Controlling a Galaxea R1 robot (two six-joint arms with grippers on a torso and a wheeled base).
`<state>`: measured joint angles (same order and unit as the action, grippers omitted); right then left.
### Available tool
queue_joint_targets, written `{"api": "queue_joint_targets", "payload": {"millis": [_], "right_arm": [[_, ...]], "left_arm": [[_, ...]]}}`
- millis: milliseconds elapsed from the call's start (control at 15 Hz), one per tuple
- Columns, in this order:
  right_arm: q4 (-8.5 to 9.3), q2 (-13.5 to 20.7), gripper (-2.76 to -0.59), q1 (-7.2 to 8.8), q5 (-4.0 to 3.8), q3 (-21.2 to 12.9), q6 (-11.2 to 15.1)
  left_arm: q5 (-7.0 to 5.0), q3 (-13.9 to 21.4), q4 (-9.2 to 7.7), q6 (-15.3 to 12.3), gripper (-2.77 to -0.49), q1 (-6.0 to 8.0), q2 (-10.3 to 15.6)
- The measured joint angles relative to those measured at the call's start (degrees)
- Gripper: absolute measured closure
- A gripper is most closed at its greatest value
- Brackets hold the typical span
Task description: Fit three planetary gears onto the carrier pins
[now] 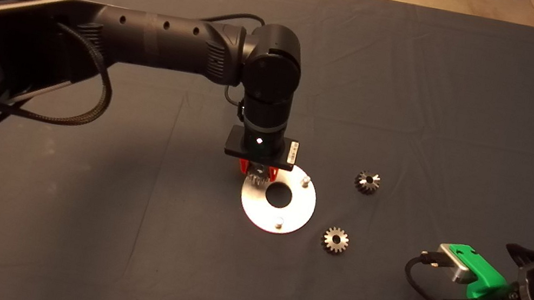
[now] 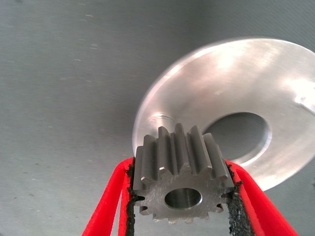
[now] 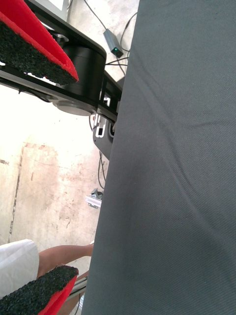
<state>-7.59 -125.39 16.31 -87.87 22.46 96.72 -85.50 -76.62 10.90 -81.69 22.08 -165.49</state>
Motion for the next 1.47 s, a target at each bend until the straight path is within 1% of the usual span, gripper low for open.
{"api": "queue_joint_targets", "payload": {"millis": [133, 600, 800, 933, 1467], "right_arm": [[0.0, 0.0, -2.73, -0.26, -0.02, 0.0, 0.0], [0.0, 0.0, -2.73, -0.28, 0.0, 0.0, 0.0], [0.0, 0.0, -2.73, -0.28, 0.0, 0.0, 0.0], [0.0, 0.0, -2.73, -0.28, 0.0, 0.0, 0.0], [0.0, 0.0, -2.73, -0.28, 0.0, 0.0, 0.0]], "left_arm": [[-0.02, 0.0, 0.0, 0.0, -0.96, 0.0, -0.1], [-0.41, 0.0, 0.06, 0.1, -0.95, -0.02, 0.7], [-1.12, 0.0, 0.08, 0.1, -0.95, 0.0, 0.7], [-1.38, 0.0, 0.07, 0.1, -0.95, 0.0, 0.7], [-1.4, 0.0, 0.07, 0.2, -0.95, -0.02, 0.2]]}}
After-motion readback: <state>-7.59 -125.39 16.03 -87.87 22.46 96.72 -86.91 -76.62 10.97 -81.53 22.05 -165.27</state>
